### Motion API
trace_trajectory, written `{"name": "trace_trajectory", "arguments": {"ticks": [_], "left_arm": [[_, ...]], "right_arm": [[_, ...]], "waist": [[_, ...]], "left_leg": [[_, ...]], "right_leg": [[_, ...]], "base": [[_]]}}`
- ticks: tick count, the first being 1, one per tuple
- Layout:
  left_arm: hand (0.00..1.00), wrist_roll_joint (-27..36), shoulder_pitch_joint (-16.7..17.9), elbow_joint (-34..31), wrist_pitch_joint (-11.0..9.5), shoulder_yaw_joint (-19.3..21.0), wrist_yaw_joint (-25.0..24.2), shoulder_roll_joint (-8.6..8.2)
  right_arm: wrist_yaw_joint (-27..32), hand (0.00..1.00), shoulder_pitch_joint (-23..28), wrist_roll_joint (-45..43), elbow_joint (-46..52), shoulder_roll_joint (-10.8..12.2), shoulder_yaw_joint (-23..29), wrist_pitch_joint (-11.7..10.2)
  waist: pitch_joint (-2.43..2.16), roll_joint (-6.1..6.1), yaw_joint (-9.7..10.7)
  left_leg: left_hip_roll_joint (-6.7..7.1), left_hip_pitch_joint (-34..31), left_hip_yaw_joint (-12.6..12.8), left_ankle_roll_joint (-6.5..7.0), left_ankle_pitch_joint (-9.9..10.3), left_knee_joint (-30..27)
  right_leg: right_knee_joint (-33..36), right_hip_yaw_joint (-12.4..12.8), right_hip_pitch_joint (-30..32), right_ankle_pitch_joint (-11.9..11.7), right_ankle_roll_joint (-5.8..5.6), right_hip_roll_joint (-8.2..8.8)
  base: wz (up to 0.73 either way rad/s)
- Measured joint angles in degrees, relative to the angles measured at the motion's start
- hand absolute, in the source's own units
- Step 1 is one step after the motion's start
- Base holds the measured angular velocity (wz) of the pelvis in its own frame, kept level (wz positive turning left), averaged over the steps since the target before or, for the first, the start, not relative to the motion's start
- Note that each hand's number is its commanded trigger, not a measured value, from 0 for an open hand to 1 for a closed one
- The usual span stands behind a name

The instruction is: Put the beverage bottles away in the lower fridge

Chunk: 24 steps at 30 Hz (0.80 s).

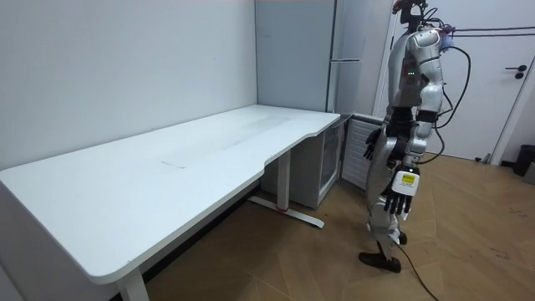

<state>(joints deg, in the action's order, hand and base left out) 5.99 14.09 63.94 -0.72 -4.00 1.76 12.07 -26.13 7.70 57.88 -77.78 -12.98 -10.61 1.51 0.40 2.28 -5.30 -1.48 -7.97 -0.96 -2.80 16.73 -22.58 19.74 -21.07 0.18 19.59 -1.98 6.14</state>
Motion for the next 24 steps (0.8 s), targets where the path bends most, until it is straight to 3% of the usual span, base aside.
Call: {"name": "trace_trajectory", "arguments": {"ticks": [4, 8, 11, 15, 18, 24], "left_arm": [[0.0, -2.2, 0.0, 0.2, 0.4, 2.1, 0.4, -0.34], [0.0, -3.4, -0.3, -0.5, 1.3, 4.4, 0.6, -0.83], [0.0, -3.1, -1.4, -1.2, 1.5, 4.4, 1.4, -0.81], [0.0, -2.1, -3.5, -1.8, 0.0, 4.2, 2.9, -1.33], [0.0, -2.0, -4.5, -2.1, -1.2, 4.3, 2.9, -1.35], [0.0, -2.4, -4.5, -2.0, -1.3, 3.8, 2.3, -1.41]], "right_arm": [[3.1, 0.0, 0.3, -4.5, -0.1, 1.6, 1.9, 0.0], [6.4, 0.0, 0.1, -14.8, 0.5, 1.9, 1.9, -0.1], [8.0, 0.0, -1.9, -22.9, 0.6, 1.9, 2.3, -0.8], [8.9, 0.0, -4.3, -31.7, 3.3, 2.0, 1.9, -2.0], [9.3, 0.0, -4.7, -35.7, 5.3, 2.1, 2.2, -2.9], [11.9, 0.0, -4.3, -38.0, 6.5, 2.1, 3.2, -3.3]], "waist": [[0.02, -0.03, 0.9], [0.01, -0.29, 1.7], [0.11, -0.37, 2.0], [0.26, -0.6, 2.3], [0.3, -0.42, 2.5], [0.01, 0.82, 2.4]], "left_leg": [[-0.57, 3.1, 0.6, 0.0, 0.0, 1.9], [-0.77, 6.4, 0.7, 0.01, 0.0, 4.4], [-0.77, 8.0, 0.7, 0.03, 0.0, 5.5], [-0.78, 10.1, 0.7, 0.19, -0.2, 7.8], [-0.77, 11.7, 0.6, 0.18, -1.0, 10.1], [-0.97, 13.8, -1.3, 0.36, -2.5, 13.1]], "right_leg": [[-5.2, 0.7, -4.1, -2.3, -0.11, -1.44], [-10.0, 2.0, -7.5, -4.5, -0.46, -2.45], [-10.0, 3.4, -8.0, -4.6, -0.42, -2.54], [-10.2, 5.6, -8.3, -4.6, -0.41, -2.61], [-10.1, 6.8, -8.3, -4.7, -0.35, -2.59], [-9.8, 7.7, -8.3, -4.9, -0.06, -2.93]], "base": [[-0.15], [-0.16], [-0.19], [-0.24], [-0.11], [-0.14]]}}
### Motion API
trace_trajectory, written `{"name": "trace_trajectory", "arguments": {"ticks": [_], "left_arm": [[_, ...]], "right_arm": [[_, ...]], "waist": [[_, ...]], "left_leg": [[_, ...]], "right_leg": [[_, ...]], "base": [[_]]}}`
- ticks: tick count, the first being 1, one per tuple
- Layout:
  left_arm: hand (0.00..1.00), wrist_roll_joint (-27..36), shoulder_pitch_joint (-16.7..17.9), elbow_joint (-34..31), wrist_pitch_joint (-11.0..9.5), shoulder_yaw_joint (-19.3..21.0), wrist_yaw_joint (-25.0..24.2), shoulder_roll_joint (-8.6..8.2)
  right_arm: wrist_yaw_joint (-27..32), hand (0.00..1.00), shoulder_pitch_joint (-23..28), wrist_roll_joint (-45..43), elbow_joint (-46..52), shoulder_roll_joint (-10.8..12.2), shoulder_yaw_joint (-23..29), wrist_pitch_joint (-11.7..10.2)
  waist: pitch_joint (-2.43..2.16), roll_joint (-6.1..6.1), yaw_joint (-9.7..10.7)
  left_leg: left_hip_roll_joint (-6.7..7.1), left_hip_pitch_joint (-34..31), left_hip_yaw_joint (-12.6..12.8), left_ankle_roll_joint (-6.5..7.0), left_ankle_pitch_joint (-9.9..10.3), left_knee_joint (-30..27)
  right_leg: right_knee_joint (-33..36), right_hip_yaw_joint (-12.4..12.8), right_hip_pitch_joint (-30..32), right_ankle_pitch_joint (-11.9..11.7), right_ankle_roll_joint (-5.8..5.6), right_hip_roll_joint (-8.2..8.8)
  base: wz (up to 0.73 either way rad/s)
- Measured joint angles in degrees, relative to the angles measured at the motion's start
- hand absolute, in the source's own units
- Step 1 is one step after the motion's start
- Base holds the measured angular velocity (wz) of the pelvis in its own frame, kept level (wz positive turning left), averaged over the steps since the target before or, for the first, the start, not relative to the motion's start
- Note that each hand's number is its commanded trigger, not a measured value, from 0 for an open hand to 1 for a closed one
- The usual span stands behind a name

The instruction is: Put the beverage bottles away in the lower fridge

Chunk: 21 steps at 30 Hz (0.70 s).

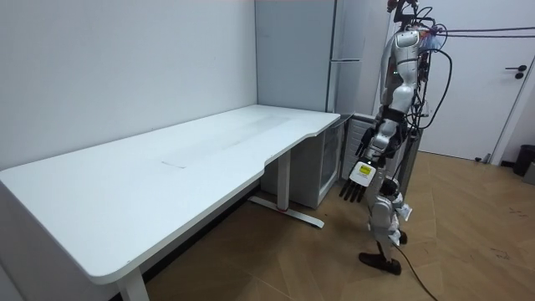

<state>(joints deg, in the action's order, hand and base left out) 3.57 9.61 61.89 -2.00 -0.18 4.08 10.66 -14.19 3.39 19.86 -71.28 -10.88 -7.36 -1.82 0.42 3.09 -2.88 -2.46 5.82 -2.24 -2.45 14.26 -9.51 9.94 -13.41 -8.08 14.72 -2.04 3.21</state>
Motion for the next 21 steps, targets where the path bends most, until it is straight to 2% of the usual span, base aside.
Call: {"name": "trace_trajectory", "arguments": {"ticks": [1, 2, 3, 4, 5, 6, 7, 8, 9, 10, 11, 13, 16, 17, 18, 19, 21], "left_arm": [[0.0, -0.2, 0.0, 0.0, 0.0, 0.0, -0.2, -0.05], [0.0, -0.4, -0.4, 0.0, 0.0, 0.0, -0.4, -0.31], [0.0, -0.4, -0.1, 0.1, -0.1, 0.2, -0.8, -0.17], [0.0, -0.4, 0.2, 0.2, -0.1, 0.9, -0.8, 0.2], [0.0, -0.5, 0.5, 1.5, 0.1, 3.4, -1.0, 0.13], [0.0, -0.8, 0.0, 2.1, 0.1, 4.3, -1.3, -0.04], [0.0, -0.8, -0.2, 2.2, 0.1, 4.3, -1.5, -0.22], [0.0, -1.0, -0.3, 2.0, -0.5, 4.4, -2.0, -0.31], [0.0, -1.8, -0.5, 1.5, -0.6, 4.6, -2.0, -0.28], [0.0, -2.1, -0.6, 1.5, -0.6, 4.6, -1.9, -0.25], [0.0, -2.9, -0.9, 1.7, -0.5, 4.7, -1.9, -0.28], [0.0, -3.3, -1.0, 1.8, -0.5, 5.3, -2.0, -0.25], [0.0, -3.3, 0.1, 2.0, -0.4, 5.8, -2.4, -0.03], [0.0, -3.3, 0.1, 1.8, -0.3, 6.0, -2.5, 0.34], [0.0, -3.4, -0.1, 1.7, -0.3, 6.3, -2.6, 0.67], [0.0, -4.0, -0.1, 1.6, -0.1, 6.4, -2.6, 0.78], [0.0, -5.6, 0.2, 1.2, 0.6, 6.8, -3.0, 1.5]], "right_arm": [[0.4, 0.0, 0.2, 0.4, 0.0, 0.0, 0.3, 0.0], [0.9, 0.0, 0.7, 1.0, 0.0, -0.1, 1.2, 0.0], [1.4, 0.0, 0.6, 1.7, 0.2, 0.2, 2.1, 0.1], [1.6, 0.0, -0.1, 1.9, 0.9, 0.4, 2.1, 0.1], [1.8, 0.0, -0.3, 2.5, 3.3, 0.6, 2.4, -0.2], [2.7, 0.0, 0.5, 3.2, 4.5, 0.3, 3.8, -0.7], [3.5, 0.0, 0.7, 3.6, 4.4, 0.1, 4.6, -0.6], [4.7, 0.0, 1.0, 3.7, 4.6, -0.2, 6.2, -0.5], [5.4, 0.0, 0.9, 3.6, 5.1, -0.2, 8.1, -0.6], [5.5, 0.0, 0.8, 3.6, 5.3, -0.2, 9.2, -0.6], [5.5, 0.0, 0.8, 3.7, 6.3, -0.3, 11.6, -0.6], [6.1, 0.0, -0.1, 3.7, 7.8, -0.3, 14.3, -0.6], [8.5, 0.0, -0.3, 4.0, 13.7, -0.4, 17.5, -0.6], [9.6, 0.0, -0.4, 3.4, 16.0, -0.4, 18.2, -0.6], [10.4, 0.0, -0.4, 3.1, 18.5, -0.9, 18.3, -0.4], [10.6, 0.0, -0.5, 3.1, 19.9, -1.4, 18.4, 0.0], [12.2, 0.0, -0.5, 3.1, 24.3, -4.4, 18.9, 0.3]], "waist": [[0.01, 0.07, 0.1], [0.39, -0.68, -0.3], [0.87, -1.96, -0.9], [0.85, -1.97, -0.9], [0.57, -1.34, 0.7], [0.68, -0.95, 2.8], [0.72, -0.9, 3.2], [0.8, -0.49, 3.9], [0.53, -0.3, 4.3], [0.25, -0.04, 4.3], [-0.21, 0.04, 4.1], [-0.15, 0.23, 3.8], [-0.16, 0.31, 4.7], [-0.22, 0.93, 5.0], [-0.35, 1.58, 5.5], [-0.38, 1.63, 5.7], [-0.36, 1.52, 6.2]], "left_leg": [[-0.12, 0.2, -0.4, 0.07, 0.0, 0.1], [-1.11, 1.6, -2.5, 0.35, -0.4, 0.9], [-3.66, 2.4, -6.8, 0.38, -0.5, 1.3], [-4.41, 2.2, -8.0, 0.32, -0.5, 1.1], [-4.82, 1.0, -6.9, -1.39, 0.1, 0.1], [-4.73, 0.5, -3.0, -2.0, 0.5, -0.2], [-4.72, 0.4, -1.1, -1.95, 0.5, -0.1], [-4.27, 0.0, 1.6, -1.81, 0.4, 0.0], [-3.38, -1.4, 3.2, -1.44, 0.2, 0.2], [-2.99, -1.3, 4.0, -1.16, -0.1, 0.2], [-2.68, -0.6, 4.4, -0.75, -0.4, 0.3], [-2.23, 0.8, 5.3, -0.64, -0.5, 0.3], [-1.63, 1.6, 5.4, -0.59, -0.5, 0.3], [-1.35, 1.5, 5.4, -0.45, -0.6, 0.2], [-1.01, 1.3, 5.5, -0.22, -0.7, 0.2], [-0.93, 1.1, 5.5, -0.1, -0.8, 0.1], [-0.74, 1.0, 5.5, 0.17, -0.9, -0.2]], "right_leg": [[0.4, 0.1, 0.1, 0.0, 0.0, -0.09], [4.5, 0.2, 1.8, 0.1, 0.04, -0.62], [5.8, 3.8, 5.5, 2.0, 2.1, -3.41], [2.3, 6.3, 7.3, 1.1, 3.87, -4.68], [0.2, 5.6, 7.8, -4.9, 4.86, -5.81], [-0.6, 4.8, 6.6, -5.3, 5.18, -5.84], [-0.7, 5.5, 6.1, -5.3, 5.18, -5.85], [-0.9, 7.3, 5.0, -5.3, 5.17, -5.71], [-1.1, 8.9, 4.7, -5.2, 5.12, -5.52], [-1.1, 9.2, 4.7, -5.2, 5.01, -5.42], [-1.1, 9.4, 4.8, -5.3, 4.71, -5.33], [-1.3, 9.4, 3.8, -5.5, 4.4, -5.48], [-1.3, 9.0, 3.0, -5.5, 4.09, -4.92], [-1.2, 8.9, 3.1, -5.3, 3.69, -4.6], [-1.2, 8.9, 3.2, -5.1, 3.32, -4.28], [-1.2, 8.9, 3.3, -5.1, 3.31, -4.22], [-1.2, 9.3, 3.3, -5.2, 3.12, -4.16]], "base": [[-0.16], [-0.52], [-0.79], [-0.81], [-0.23], [0.12], [0.41], [0.29], [0.23], [0.1], [-0.13], [-0.25], [-0.08], [0.0], [0.0], [0.0], [0.0]]}}
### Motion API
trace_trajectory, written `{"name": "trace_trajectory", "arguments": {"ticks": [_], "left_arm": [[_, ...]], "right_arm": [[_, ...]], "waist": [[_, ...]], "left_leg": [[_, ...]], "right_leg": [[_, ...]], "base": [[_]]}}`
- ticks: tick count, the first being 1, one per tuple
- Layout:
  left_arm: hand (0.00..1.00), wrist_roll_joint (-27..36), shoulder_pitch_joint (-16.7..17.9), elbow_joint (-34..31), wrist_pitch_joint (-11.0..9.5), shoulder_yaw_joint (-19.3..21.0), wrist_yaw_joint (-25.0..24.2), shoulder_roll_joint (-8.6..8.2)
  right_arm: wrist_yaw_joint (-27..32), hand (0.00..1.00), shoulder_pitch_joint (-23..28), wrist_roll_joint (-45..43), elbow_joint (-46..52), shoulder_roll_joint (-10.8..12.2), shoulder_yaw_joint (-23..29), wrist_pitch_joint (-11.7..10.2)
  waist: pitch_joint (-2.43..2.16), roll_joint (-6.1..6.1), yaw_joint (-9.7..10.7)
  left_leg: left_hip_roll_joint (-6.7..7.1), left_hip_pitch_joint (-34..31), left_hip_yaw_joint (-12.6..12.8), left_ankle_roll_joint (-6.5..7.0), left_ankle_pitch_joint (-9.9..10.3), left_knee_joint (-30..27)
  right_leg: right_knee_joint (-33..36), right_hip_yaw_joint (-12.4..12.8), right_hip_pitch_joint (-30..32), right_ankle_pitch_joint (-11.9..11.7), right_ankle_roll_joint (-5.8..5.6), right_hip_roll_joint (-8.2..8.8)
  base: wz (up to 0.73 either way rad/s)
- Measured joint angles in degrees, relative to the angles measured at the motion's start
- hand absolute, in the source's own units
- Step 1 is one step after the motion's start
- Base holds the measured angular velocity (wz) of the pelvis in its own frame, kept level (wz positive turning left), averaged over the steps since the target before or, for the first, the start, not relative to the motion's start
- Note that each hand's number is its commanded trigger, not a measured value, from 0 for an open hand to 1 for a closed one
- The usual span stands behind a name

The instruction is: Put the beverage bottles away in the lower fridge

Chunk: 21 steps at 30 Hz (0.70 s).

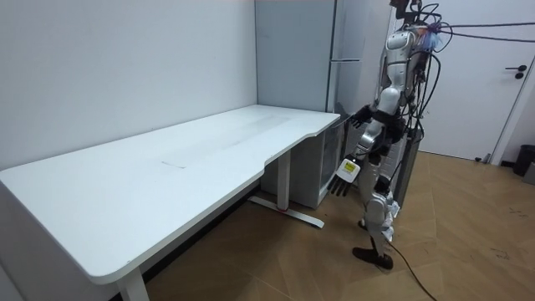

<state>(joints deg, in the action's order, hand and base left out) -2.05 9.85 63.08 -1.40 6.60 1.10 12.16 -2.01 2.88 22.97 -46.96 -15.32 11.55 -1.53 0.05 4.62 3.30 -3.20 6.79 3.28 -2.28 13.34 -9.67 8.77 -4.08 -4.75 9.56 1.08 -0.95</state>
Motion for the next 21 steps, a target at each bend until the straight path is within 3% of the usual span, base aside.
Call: {"name": "trace_trajectory", "arguments": {"ticks": [1, 3, 8, 17, 21], "left_arm": [[0.0, 0.0, 0.1, -0.2, 0.1, 0.0, -0.1, 0.32], [0.0, -0.2, 0.7, -0.4, 0.3, 0.2, -0.2, 0.68], [0.0, -2.1, 2.7, -2.6, 1.7, 0.3, -0.3, 0.24], [0.0, -2.5, 5.4, -5.9, 2.8, 2.1, 0.1, 0.28], [0.0, -2.5, 5.9, -6.7, 4.1, 2.1, 0.0, 0.17]], "right_arm": [[0.4, 0.0, 0.0, -0.2, 0.3, -0.8, 0.0, 1.4], [3.1, 0.0, 0.9, -0.7, 3.3, -1.5, 2.0, 2.0], [9.4, 0.0, 1.3, -1.0, 18.1, -2.6, 6.6, 1.8], [17.9, 0.0, 2.7, -1.5, 25.9, -3.2, 11.2, 1.7], [20.3, 0.0, 3.0, -2.8, 25.9, -3.3, 13.3, 1.7]], "waist": [[0.0, 0.02, 0.1], [-0.01, -0.05, 0.1], [0.03, -0.71, 1.4], [-0.37, 0.77, 2.8], [-0.06, 1.55, 3.7]], "left_leg": [[0.01, 0.0, 0.0, 0.09, -0.1, -0.1], [0.03, 0.0, 0.2, 0.38, -0.2, 0.0], [0.03, -0.2, 1.3, 0.61, -0.4, 0.0], [-0.03, 0.1, 1.4, 0.61, -0.4, 0.2], [-0.03, -0.2, 2.0, 0.61, -0.4, 0.2]], "right_leg": [[0.0, 0.2, 0.0, 0.0, -0.05, 0.01], [0.4, 0.4, 1.0, 0.2, -0.21, -0.01], [1.3, 1.3, 1.8, 0.3, -0.26, -0.06], [1.8, 1.0, 1.8, 0.1, -0.12, -0.01], [1.8, 1.5, 1.8, 0.1, -0.12, -0.02]], "base": [[0.06], [-0.02], [-0.1], [0.0], [-0.05]]}}
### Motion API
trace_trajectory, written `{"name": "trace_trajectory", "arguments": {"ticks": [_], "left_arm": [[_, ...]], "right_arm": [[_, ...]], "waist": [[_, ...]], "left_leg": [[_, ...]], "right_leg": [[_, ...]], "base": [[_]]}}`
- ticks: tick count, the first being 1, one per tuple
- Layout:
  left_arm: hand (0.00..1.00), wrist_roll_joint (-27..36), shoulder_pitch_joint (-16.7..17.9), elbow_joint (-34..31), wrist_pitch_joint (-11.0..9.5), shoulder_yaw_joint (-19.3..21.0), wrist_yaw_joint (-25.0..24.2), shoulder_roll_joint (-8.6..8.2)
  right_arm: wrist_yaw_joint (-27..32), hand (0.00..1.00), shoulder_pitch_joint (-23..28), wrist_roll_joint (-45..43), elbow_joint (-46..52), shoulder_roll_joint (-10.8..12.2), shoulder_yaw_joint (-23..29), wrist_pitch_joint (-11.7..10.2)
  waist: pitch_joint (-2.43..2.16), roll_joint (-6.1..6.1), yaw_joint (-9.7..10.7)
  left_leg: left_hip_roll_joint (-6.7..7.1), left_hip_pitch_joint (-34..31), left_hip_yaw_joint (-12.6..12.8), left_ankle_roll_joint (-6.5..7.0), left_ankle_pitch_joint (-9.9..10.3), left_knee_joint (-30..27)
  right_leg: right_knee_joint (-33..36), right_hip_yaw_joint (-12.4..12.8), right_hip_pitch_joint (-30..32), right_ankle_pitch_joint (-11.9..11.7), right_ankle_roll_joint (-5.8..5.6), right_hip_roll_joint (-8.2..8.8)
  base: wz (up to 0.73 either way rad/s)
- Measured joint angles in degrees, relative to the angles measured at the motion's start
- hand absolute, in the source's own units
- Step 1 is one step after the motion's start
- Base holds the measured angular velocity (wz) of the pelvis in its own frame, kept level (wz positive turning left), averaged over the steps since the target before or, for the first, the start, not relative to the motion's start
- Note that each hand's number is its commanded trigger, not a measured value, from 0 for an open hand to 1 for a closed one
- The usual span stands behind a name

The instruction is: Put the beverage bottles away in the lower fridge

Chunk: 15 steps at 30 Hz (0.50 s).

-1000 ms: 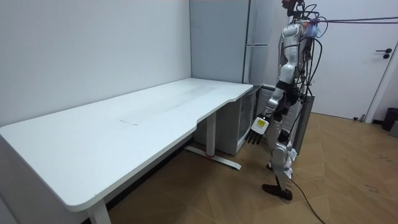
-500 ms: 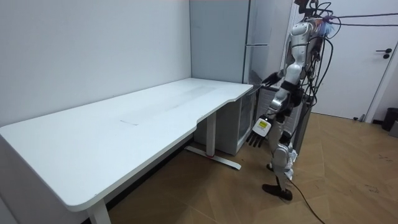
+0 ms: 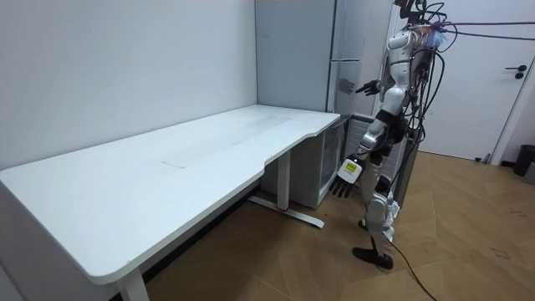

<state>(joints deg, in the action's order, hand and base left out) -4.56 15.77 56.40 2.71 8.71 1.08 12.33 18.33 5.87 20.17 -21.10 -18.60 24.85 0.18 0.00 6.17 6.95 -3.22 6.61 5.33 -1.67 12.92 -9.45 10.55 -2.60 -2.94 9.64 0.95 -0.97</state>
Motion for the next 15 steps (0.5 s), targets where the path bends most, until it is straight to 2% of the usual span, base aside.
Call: {"name": "trace_trajectory", "arguments": {"ticks": [2, 8, 15], "left_arm": [[0.0, 0.0, 0.5, -0.4, 0.3, 0.0, 0.0, -0.07], [0.0, -0.2, 0.2, -0.5, 1.3, 0.0, 0.0, -0.2], [0.0, -2.5, 0.1, -1.5, 2.1, 0.1, 0.8, -0.29]], "right_arm": [[0.3, 0.0, 0.6, 0.0, -0.2, 0.0, 0.5, 0.0], [1.7, 0.0, 3.7, 0.2, -1.4, 0.0, 1.8, 0.9], [1.5, 0.0, 4.6, 2.1, -5.6, 0.0, 3.1, 1.2]], "waist": [[-0.02, 0.06, 0.8], [-0.27, -0.62, 0.9], [-0.13, -1.45, 1.0]], "left_leg": [[0.02, -0.1, 0.1, 0.0, 0.0, 0.0], [0.0, 0.1, 1.0, 0.0, 0.0, 0.1], [-0.03, 0.1, 2.6, 0.0, 0.0, 0.1]], "right_leg": [[-0.1, 0.0, 0.0, 0.0, -0.03, 0.05], [0.1, 0.9, 0.7, 0.0, -0.04, -0.06], [0.1, 1.1, 1.0, 0.2, -0.21, 0.07]], "base": [[0.0], [-0.07], [-0.01]]}}
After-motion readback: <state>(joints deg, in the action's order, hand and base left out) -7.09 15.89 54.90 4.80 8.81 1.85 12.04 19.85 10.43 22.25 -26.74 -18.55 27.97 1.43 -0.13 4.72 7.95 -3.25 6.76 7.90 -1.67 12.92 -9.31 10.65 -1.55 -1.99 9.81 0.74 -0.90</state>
